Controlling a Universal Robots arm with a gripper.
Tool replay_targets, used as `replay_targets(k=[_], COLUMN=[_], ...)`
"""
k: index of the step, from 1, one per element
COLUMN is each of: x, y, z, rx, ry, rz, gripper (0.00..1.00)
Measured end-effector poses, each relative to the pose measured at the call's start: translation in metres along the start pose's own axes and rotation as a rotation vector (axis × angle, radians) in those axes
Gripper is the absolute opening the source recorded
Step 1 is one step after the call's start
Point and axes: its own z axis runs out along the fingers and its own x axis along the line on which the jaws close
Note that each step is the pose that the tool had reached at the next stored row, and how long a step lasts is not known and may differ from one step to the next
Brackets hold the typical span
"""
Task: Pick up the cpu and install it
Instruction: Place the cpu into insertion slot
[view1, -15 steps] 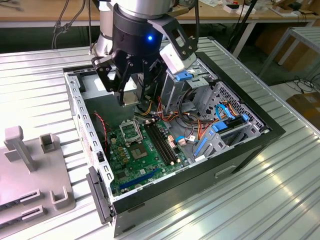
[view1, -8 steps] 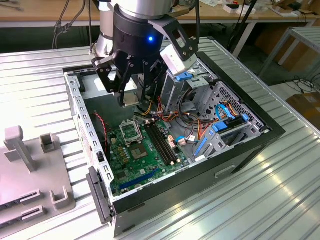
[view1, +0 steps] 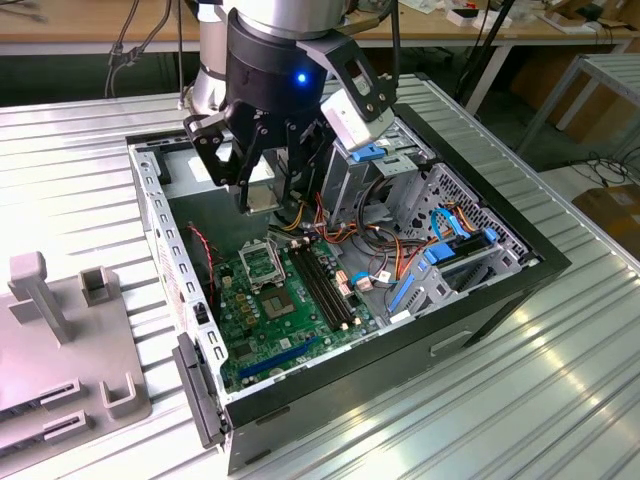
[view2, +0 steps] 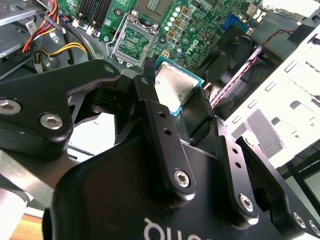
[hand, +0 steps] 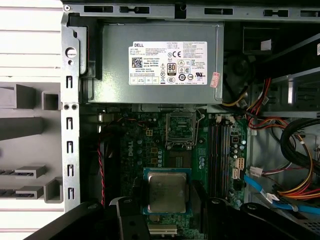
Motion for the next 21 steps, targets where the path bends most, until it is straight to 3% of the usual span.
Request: replay_targets(k=[9,10,12,21], x=[-0.0047,-0.0063,-0.0083,-0.0083], y=[-0.011,-0.017,-0.0209,-0.0217], z=[0.0063,0.0125,0.021,0.0214], rx=[-0.0005,-0.0006,-0.0004,-0.0005], ry=[0.0,-0.0001,0.0,0.0], rz=[0.0,0.0,0.0,0.0], gripper=[0.47,0.47,0.47,0.47])
